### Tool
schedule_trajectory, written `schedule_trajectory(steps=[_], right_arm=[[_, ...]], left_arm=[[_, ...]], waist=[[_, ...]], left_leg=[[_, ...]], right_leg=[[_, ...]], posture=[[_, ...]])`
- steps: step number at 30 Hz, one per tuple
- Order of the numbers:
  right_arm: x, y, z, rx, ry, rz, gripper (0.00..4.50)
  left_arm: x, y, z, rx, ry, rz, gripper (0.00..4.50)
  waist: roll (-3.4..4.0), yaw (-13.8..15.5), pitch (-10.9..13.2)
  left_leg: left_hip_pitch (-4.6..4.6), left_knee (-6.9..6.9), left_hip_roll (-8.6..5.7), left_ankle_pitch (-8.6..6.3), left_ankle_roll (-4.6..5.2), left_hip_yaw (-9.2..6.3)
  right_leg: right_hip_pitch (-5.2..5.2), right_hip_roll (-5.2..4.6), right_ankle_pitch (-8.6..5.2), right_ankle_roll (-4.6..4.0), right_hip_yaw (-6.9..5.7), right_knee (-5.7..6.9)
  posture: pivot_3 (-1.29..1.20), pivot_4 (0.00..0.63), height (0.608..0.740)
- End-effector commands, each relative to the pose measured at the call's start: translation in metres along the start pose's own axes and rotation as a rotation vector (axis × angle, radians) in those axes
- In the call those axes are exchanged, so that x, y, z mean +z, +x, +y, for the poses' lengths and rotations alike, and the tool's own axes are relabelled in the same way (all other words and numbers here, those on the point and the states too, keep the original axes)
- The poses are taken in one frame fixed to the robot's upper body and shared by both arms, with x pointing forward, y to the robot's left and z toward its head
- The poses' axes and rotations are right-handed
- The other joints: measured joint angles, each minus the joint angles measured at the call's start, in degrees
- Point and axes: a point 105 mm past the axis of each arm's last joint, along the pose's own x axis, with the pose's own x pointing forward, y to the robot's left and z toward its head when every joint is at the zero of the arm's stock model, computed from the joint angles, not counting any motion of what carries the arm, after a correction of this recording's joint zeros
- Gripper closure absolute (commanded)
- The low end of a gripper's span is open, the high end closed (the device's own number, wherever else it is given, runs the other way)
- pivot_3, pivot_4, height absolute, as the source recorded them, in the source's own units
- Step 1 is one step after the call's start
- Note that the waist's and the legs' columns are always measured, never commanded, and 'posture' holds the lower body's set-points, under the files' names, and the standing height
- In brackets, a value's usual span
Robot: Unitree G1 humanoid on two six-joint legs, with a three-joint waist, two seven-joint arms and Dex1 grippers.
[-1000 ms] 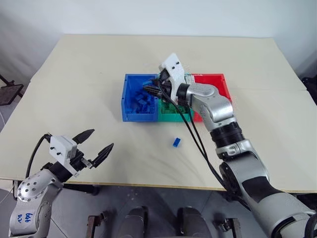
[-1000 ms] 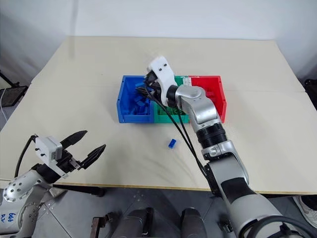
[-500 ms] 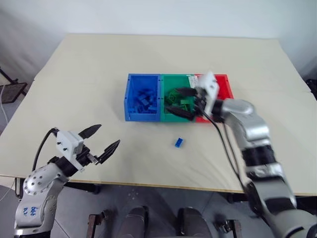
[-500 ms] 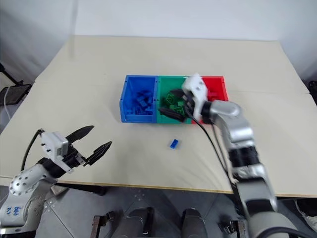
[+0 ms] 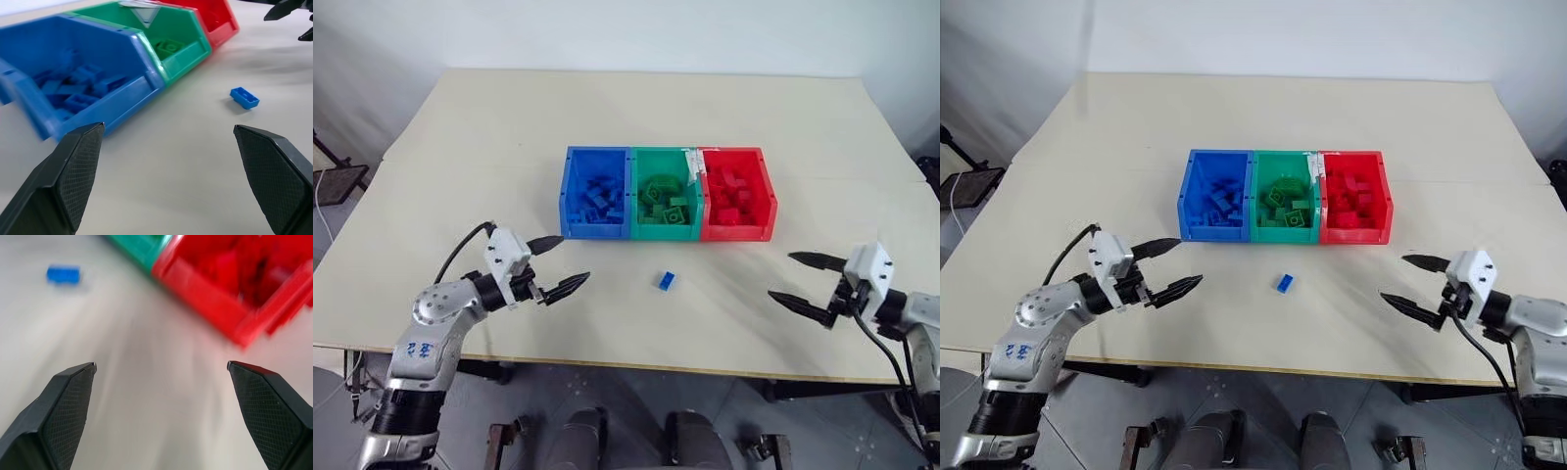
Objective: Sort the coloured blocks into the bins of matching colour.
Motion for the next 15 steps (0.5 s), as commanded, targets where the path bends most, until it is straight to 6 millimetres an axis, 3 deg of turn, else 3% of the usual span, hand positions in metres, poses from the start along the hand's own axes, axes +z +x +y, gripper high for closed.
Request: schedule_trajectory(steps=[1, 10, 15], right_arm=[[0.018, 0.01, 0.007, 0.052, -0.019, -0.063, 0.02], [0.04, 0.079, 0.051, 0.319, 0.092, -0.088, 0.02], [0.036, 0.119, 0.064, 0.339, 0.094, -0.055, 0.02]], left_arm=[[0.005, -0.002, 0.0, -0.006, 0.039, -0.017, 0.0], [0.005, -0.027, -0.007, 0.029, 0.016, -0.028, 0.0], [0.007, -0.042, -0.007, 0.099, 0.034, -0.019, 0.0]], waist=[[0.0, -0.36, 0.0], [-0.01, -0.04, 0.0], [-0.01, 0.36, 0.01]], left_leg=[[0.05, -0.04, 0.03, 0.0, 0.0, 0.02], [0.09, -0.05, 0.07, -0.01, -0.02, -0.33], [0.08, -0.02, 0.06, -0.01, -0.05, -0.45]], right_leg=[[0.0, 0.0, 0.0, 0.0, 0.03, 0.0], [-0.01, 0.01, 0.01, -0.02, 0.05, 0.0], [-0.02, 0.01, 0.01, -0.03, 0.04, -0.01]], posture=[[0.0, 0.15, 0.74], [0.0, 0.15, 0.74], [0.0, 0.15, 0.74]])
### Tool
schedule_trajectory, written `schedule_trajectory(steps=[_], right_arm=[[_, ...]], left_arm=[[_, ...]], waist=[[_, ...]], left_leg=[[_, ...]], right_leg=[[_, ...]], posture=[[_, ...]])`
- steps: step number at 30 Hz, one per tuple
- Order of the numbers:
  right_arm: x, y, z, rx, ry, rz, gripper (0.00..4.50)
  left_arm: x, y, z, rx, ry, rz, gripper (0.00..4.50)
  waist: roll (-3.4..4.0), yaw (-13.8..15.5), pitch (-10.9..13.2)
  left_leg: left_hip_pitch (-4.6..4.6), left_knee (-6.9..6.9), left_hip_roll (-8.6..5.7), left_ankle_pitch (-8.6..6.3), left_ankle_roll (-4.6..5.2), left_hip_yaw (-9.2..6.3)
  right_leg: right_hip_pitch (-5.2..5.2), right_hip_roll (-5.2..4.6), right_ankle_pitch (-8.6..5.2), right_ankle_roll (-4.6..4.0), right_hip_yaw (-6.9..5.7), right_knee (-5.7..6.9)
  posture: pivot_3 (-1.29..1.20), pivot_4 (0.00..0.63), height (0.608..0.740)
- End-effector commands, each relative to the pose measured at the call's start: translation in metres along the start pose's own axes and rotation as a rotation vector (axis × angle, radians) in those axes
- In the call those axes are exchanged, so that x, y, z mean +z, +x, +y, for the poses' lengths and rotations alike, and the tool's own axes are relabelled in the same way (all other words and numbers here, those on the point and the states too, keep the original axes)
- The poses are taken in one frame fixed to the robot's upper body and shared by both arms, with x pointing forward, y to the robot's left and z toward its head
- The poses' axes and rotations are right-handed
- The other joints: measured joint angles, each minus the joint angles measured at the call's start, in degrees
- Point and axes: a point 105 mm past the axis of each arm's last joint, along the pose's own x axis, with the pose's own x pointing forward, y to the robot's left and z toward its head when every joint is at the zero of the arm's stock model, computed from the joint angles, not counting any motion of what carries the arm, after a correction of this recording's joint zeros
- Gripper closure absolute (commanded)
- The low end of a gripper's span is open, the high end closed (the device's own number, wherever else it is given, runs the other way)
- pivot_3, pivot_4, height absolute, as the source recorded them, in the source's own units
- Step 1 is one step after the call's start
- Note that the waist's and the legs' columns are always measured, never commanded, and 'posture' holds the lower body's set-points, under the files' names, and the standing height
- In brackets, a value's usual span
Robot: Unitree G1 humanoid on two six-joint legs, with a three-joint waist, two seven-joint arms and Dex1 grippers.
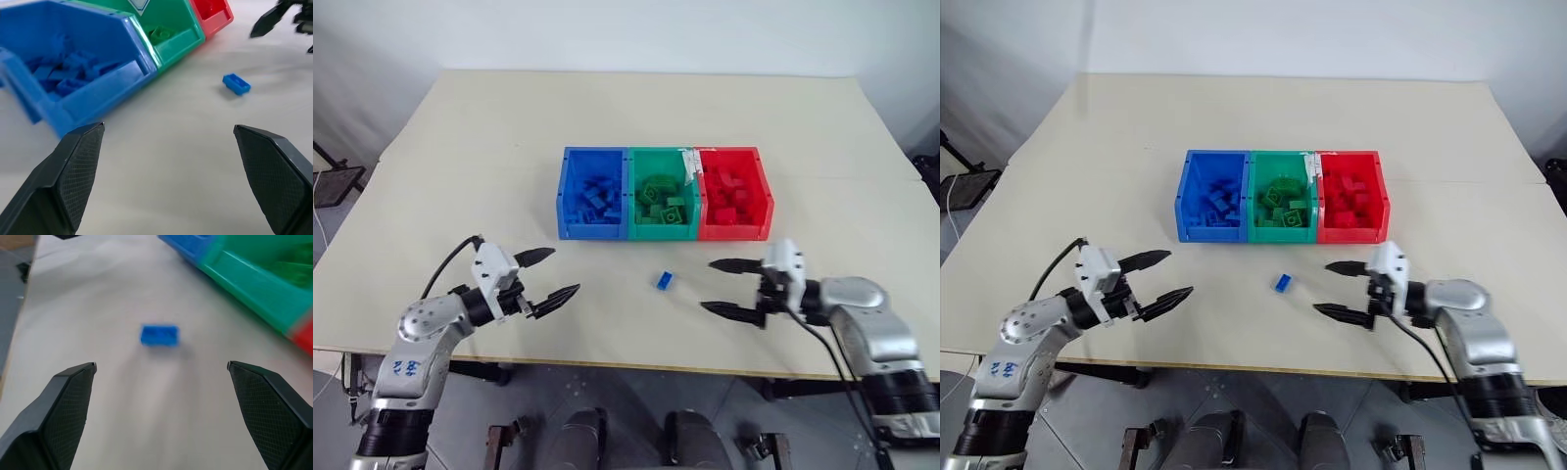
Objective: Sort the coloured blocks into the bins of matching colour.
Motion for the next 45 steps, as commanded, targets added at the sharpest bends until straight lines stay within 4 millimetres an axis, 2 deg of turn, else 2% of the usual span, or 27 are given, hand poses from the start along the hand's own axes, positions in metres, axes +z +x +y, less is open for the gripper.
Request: schedule_trajectory(steps=[1, 4, 8, 12, 18, 19, 24, 31, 33, 36, 41, 43, 45], right_arm=[[-0.003, 0.015, -0.001, 0.002, -0.019, 0.027, 0.02], [-0.01, 0.028, -0.001, 0.023, -0.024, 0.069, 0.02], [-0.014, 0.042, -0.01, -0.027, -0.016, 0.102, 0.02], [-0.016, 0.043, -0.008, -0.028, -0.006, 0.101, 0.9], [-0.008, 0.043, 0.0, -0.012, -0.019, 0.076, 3.03], [-0.003, 0.045, 0.002, -0.004, -0.026, 0.062, 3.06], [0.061, 0.067, 0.004, 0.028, -0.05, -0.09, 3.06], [0.142, 0.111, -0.033, -0.151, -0.113, -0.174, 3.06], [0.153, 0.126, -0.043, -0.204, -0.101, -0.187, 3.06], [0.154, 0.147, -0.052, -0.237, -0.101, -0.175, 3.06], [0.152, 0.155, -0.053, -0.213, -0.076, -0.191, 1.43], [0.154, 0.149, -0.049, -0.177, -0.097, -0.216, 0.67], [0.154, 0.131, -0.044, -0.132, -0.118, -0.263, 0.06]], left_arm=[[0.014, -0.011, -0.001, 0.032, 0.052, -0.03, 0.0], [0.012, -0.018, -0.01, 0.01, 0.034, -0.02, 0.0], [0.012, -0.02, -0.022, -0.04, 0.036, -0.018, 0.0], [0.016, -0.019, -0.024, -0.058, 0.05, -0.034, 0.0], [0.016, -0.019, -0.022, -0.03, 0.049, -0.039, 0.0], [0.017, -0.02, -0.021, -0.017, 0.049, -0.041, 0.0], [0.017, -0.033, -0.01, 0.126, 0.038, -0.056, 0.0], [0.011, -0.059, -0.002, 0.332, 0.026, -0.049, 0.0], [0.007, -0.062, -0.004, 0.348, 0.011, -0.039, 0.0], [0.006, -0.061, -0.008, 0.344, -0.001, -0.037, 0.0], [0.007, -0.06, -0.007, 0.34, -0.001, -0.038, 0.0], [0.008, -0.059, -0.007, 0.333, -0.003, -0.041, 0.0], [0.008, -0.058, -0.008, 0.311, -0.004, -0.038, 0.0]], waist=[[0.0, 0.24, 0.0], [0.0, 0.31, 0.0], [0.0, -0.15, 0.0], [0.0, -0.13, -0.01], [0.0, -0.11, -0.01], [0.0, -0.12, 0.0], [0.01, -0.77, 0.0], [0.0, -1.52, 0.0], [0.0, -1.61, 0.0], [-0.01, -1.51, -0.01], [0.0, -1.6, 0.0], [0.0, -1.67, 0.0], [0.0, -1.66, 0.0]], left_leg=[[-0.02, 0.0, -0.04, 0.0, 0.0, -0.06], [-0.08, 0.01, -0.16, -0.01, 0.02, -0.14], [-0.1, 0.0, -0.14, 0.01, 0.01, -0.15], [-0.07, 0.01, -0.1, 0.02, -0.02, -0.14], [-0.07, -0.03, -0.11, 0.02, -0.01, -0.15], [-0.07, -0.03, -0.11, 0.02, -0.01, -0.15], [-0.1, -0.08, -0.04, 0.02, -0.03, -0.09], [-0.12, -0.15, -0.04, 0.02, -0.08, -0.14], [-0.12, -0.18, -0.08, 0.02, -0.07, -0.14], [-0.12, -0.17, -0.09, 0.02, -0.07, -0.13], [-0.15, -0.16, -0.17, 0.02, -0.05, -0.21], [-0.18, -0.18, -0.17, 0.02, -0.05, -0.2], [-0.18, -0.19, -0.15, 0.02, -0.05, -0.2]], right_leg=[[0.0, -0.01, 0.0, 0.0, 0.0, 0.0], [0.0, -0.08, 0.0, 0.01, -0.01, -0.03], [-0.02, -0.07, 0.01, 0.01, -0.03, -0.02], [-0.01, -0.02, 0.01, 0.01, -0.03, 0.02], [-0.02, -0.03, 0.01, 0.01, -0.04, 0.01], [-0.02, -0.03, 0.01, 0.01, -0.04, 0.0], [-0.16, 0.0, 0.01, 0.0, 0.01, 0.06], [-0.27, 0.01, 0.01, -0.03, 0.01, 0.12], [-0.29, -0.02, 0.01, -0.03, 0.03, 0.13], [-0.3, -0.02, 0.01, -0.04, 0.03, 0.14], [-0.29, -0.06, 0.02, -0.05, 0.03, 0.18], [-0.33, -0.05, 0.02, -0.05, 0.04, 0.22], [-0.36, -0.04, 0.02, -0.05, 0.03, 0.38]], posture=[[0.0, 0.15, 0.74], [0.0, 0.15, 0.74], [0.0, 0.15, 0.74], [0.0, 0.15, 0.74], [0.0, 0.15, 0.74], [0.0, 0.15, 0.74], [0.0, 0.15, 0.74], [0.0, 0.15, 0.74], [0.0, 0.15, 0.74], [0.0, 0.15, 0.74], [0.0, 0.15, 0.74], [0.0, 0.15, 0.74], [0.0, 0.15, 0.74]])
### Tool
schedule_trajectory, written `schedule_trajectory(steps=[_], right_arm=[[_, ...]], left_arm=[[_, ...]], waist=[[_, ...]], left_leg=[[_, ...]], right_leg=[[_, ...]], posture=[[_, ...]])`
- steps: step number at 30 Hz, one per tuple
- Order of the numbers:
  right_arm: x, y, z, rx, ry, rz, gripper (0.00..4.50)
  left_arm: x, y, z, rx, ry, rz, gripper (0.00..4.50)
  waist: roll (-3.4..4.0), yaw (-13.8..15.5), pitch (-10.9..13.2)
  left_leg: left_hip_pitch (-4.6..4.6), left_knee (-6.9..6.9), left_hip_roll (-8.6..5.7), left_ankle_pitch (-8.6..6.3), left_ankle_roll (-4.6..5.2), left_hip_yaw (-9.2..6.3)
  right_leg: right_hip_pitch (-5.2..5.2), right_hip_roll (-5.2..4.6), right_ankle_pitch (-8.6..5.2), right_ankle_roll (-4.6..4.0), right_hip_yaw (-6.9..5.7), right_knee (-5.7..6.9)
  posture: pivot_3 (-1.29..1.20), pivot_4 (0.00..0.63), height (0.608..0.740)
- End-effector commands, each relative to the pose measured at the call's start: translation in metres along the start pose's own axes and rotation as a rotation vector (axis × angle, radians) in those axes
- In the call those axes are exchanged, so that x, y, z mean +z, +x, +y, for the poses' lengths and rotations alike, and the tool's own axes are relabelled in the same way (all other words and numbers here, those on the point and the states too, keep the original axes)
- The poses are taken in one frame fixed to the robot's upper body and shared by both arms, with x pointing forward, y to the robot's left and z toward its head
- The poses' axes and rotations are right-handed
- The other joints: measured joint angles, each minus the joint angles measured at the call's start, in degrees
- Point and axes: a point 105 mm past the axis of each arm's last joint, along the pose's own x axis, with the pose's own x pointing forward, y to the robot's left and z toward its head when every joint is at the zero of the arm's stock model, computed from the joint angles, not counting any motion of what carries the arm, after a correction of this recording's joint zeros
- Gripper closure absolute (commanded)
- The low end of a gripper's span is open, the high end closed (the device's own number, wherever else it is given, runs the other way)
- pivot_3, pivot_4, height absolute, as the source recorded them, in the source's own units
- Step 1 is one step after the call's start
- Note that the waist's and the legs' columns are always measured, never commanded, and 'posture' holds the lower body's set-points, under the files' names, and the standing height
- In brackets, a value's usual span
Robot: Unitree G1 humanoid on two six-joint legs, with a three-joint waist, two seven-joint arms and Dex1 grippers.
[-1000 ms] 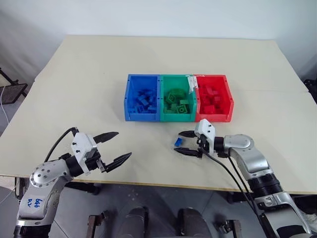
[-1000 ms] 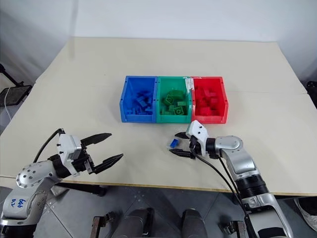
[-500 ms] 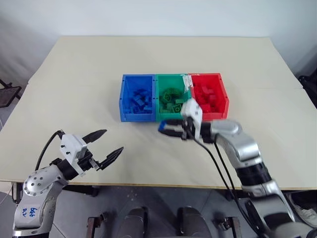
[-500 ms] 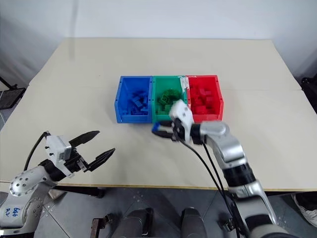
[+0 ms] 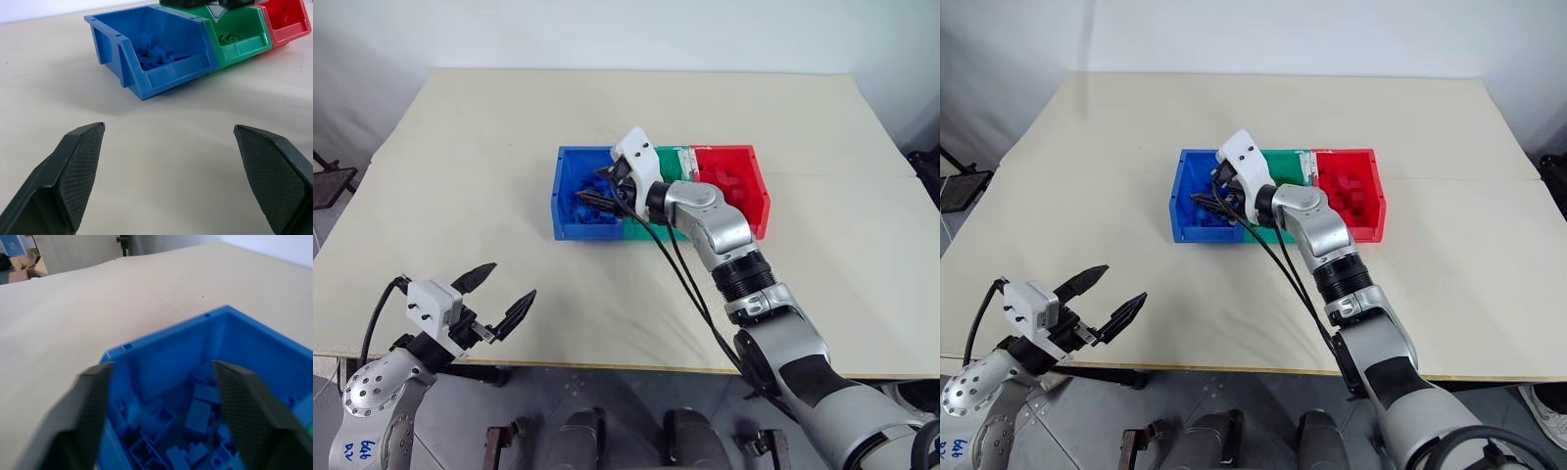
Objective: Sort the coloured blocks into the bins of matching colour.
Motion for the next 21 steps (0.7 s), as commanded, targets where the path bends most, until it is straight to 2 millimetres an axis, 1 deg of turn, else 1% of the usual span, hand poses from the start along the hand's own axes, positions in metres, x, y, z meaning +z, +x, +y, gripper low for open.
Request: schedule_trajectory(steps=[1, 3, 4, 5, 6, 7, 8, 9, 11, 12, 13, 15, 17, 19, 21], right_arm=[[0.026, -0.029, 0.004, 0.076, -0.061, -0.138, 0.02], [0.021, -0.062, 0.005, 0.118, -0.086, -0.172, 0.02], [0.018, -0.072, 0.005, 0.127, -0.093, -0.174, 0.02], [0.009, -0.095, 0.006, 0.152, -0.133, -0.173, 0.02], [0.001, -0.114, 0.005, 0.153, -0.159, -0.156, 0.02], [-0.005, -0.128, 0.004, 0.15, -0.177, -0.142, 0.02], [-0.008, -0.136, 0.005, 0.148, -0.188, -0.133, 0.02], [-0.016, -0.155, 0.0, 0.126, -0.191, -0.125, 0.02], [-0.026, -0.179, -0.005, 0.1, -0.199, -0.117, 0.02], [-0.036, -0.2, -0.009, 0.074, -0.212, -0.103, 0.02], [-0.043, -0.213, -0.01, 0.059, -0.222, -0.093, 0.02], [-0.062, -0.241, -0.012, 0.024, -0.227, -0.018, 0.02], [-0.068, -0.255, -0.012, -0.01, -0.211, 0.001, 0.02], [-0.068, -0.258, -0.015, -0.048, -0.192, -0.027, 0.02], [-0.071, -0.258, -0.014, -0.055, -0.203, -0.025, 0.02]], left_arm=[[0.011, 0.001, -0.005, -0.043, 0.032, -0.023, 0.0], [0.012, 0.003, -0.005, -0.062, 0.032, -0.018, 0.0], [0.012, 0.003, -0.004, -0.065, 0.033, -0.017, 0.0], [0.011, 0.004, -0.003, -0.076, 0.042, -0.007, 0.0], [0.01, 0.005, -0.002, -0.085, 0.05, 0.002, 0.0], [0.009, 0.005, 0.0, -0.093, 0.056, 0.011, 0.0], [0.009, 0.005, 0.001, -0.098, 0.06, 0.016, 0.0], [0.009, 0.007, 0.002, -0.112, 0.064, 0.02, 0.0], [0.008, 0.008, 0.003, -0.132, 0.069, 0.026, 0.0], [0.008, 0.011, 0.002, -0.156, 0.072, 0.029, 0.0], [0.007, 0.012, 0.002, -0.171, 0.073, 0.031, 0.0], [0.005, 0.014, 0.001, -0.207, 0.081, 0.039, 0.0], [0.002, 0.017, 0.004, -0.219, 0.093, 0.054, 0.0], [-0.001, 0.02, 0.008, -0.22, 0.102, 0.07, 0.0], [0.0, 0.022, 0.01, -0.222, 0.119, 0.066, 0.0]], waist=[[0.0, 0.15, 0.0], [0.0, 0.37, 0.0], [-0.01, 0.65, 0.0], [-0.01, 1.03, 0.0], [0.0, 1.33, 0.0], [-0.01, 1.57, 0.0], [-0.01, 1.56, 0.0], [0.0, 1.54, 0.0], [0.0, 1.39, 0.0], [0.0, 1.46, 0.0], [0.0, 1.46, 0.0], [0.0, 1.59, 0.0], [0.0, 1.59, 0.0], [0.0, 1.31, 0.01], [0.0, 1.14, 0.01]], left_leg=[[-0.01, -0.01, 0.01, 0.0, 0.0, 0.0], [-0.02, 0.01, -0.05, -0.02, 0.03, -0.05], [-0.04, 0.01, -0.07, -0.02, 0.04, -0.1], [-0.05, 0.03, -0.09, -0.04, 0.07, -0.11], [-0.06, 0.01, -0.12, -0.05, 0.09, -0.09], [-0.07, 0.02, -0.1, -0.05, 0.09, -0.07], [-0.07, 0.01, -0.1, -0.06, 0.1, -0.05], [-0.07, 0.01, -0.09, -0.06, 0.1, 0.01], [-0.04, 0.03, 0.0, -0.06, 0.1, 0.17], [-0.03, 0.02, 0.08, -0.05, 0.09, 0.26], [0.01, 0.02, 0.11, -0.06, 0.09, 0.32], [0.04, 0.02, 0.12, -0.06, 0.1, 0.36], [0.04, 0.05, 0.11, -0.07, 0.12, 0.42], [0.06, 0.09, 0.16, -0.07, 0.12, 0.43], [0.13, 0.11, 0.24, -0.05, 0.09, 0.58]], right_leg=[[0.0, 0.0, 0.0, 0.0, 0.0, 0.05], [0.02, -0.03, 0.0, 0.0, -0.01, 0.03], [0.04, -0.04, 0.0, 0.0, -0.03, 0.01], [0.06, -0.05, 0.0, 0.0, -0.03, -0.08], [0.11, -0.07, 0.0, 0.01, -0.03, -0.33], [0.12, -0.05, 0.0, 0.01, -0.03, -0.39], [0.14, -0.05, 0.0, 0.01, -0.04, -0.4], [0.13, -0.05, 0.0, 0.01, -0.04, -0.41], [0.11, -0.02, 0.0, 0.01, -0.03, -0.4], [0.11, 0.03, 0.0, 0.01, -0.02, -0.42], [0.13, 0.04, 0.0, 0.01, -0.02, -0.41], [0.17, 0.03, 0.0, 0.01, -0.02, -0.41], [0.2, 0.02, 0.0, 0.02, -0.02, -0.44], [0.2, 0.03, 0.0, 0.02, -0.02, -0.41], [0.18, 0.05, 0.03, -0.04, -0.01, -0.37]], posture=[[0.0, 0.15, 0.74], [0.0, 0.15, 0.74], [0.0, 0.15, 0.74], [0.0, 0.15, 0.74], [0.0, 0.15, 0.74], [0.0, 0.15, 0.74], [0.0, 0.15, 0.74], [0.0, 0.15, 0.74], [0.0, 0.15, 0.74], [0.0, 0.15, 0.74], [0.0, 0.15, 0.74], [0.0, 0.15, 0.74], [0.0, 0.15, 0.74], [0.0, 0.15, 0.74], [0.0, 0.15, 0.74]])
